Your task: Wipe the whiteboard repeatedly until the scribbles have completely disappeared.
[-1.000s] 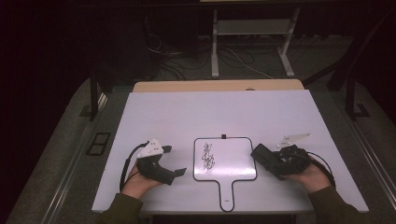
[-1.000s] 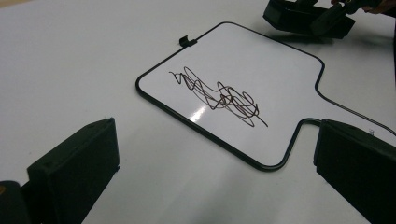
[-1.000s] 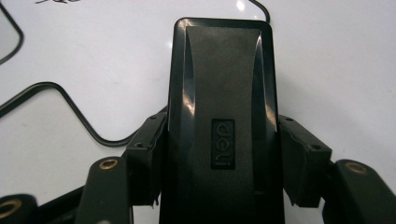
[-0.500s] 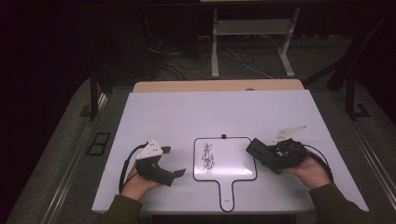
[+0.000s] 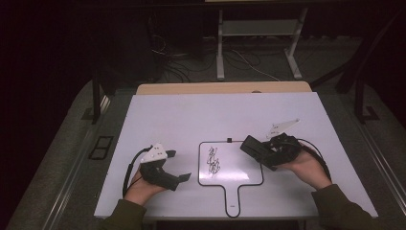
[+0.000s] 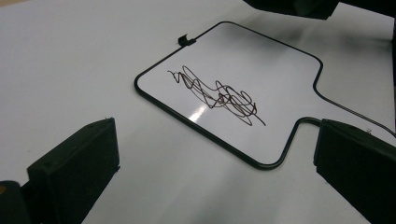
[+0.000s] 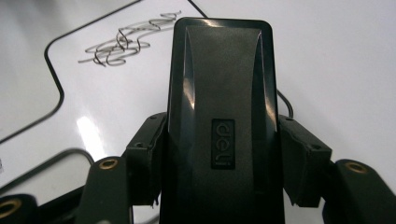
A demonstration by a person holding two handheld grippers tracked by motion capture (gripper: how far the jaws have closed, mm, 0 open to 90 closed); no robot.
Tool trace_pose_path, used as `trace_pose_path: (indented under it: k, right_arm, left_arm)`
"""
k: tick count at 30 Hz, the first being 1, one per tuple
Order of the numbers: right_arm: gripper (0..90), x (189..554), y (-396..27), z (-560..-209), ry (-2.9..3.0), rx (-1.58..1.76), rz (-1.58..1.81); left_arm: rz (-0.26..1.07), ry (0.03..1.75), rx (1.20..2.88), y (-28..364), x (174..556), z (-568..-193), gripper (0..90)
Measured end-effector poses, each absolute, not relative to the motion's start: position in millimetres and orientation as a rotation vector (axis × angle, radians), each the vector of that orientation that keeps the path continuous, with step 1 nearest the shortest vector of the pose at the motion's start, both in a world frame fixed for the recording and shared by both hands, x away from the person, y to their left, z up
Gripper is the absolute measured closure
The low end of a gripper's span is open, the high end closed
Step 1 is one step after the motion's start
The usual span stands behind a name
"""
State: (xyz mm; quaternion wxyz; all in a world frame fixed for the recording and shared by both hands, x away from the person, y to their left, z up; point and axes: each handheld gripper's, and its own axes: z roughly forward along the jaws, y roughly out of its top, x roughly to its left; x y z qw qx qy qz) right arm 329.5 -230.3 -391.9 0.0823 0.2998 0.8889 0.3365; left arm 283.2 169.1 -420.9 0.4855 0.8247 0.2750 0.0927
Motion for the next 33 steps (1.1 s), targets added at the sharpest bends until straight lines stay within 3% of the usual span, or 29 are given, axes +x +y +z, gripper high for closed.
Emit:
trace_pose_path:
  k: [33]
  right_arm:
    - [38.7,375.1,-133.0,-391.3,2.737,0.722,0.981]
  left_arm:
    - [0.226,0.67,2.015,169.8,283.7,-422.1,0.0]
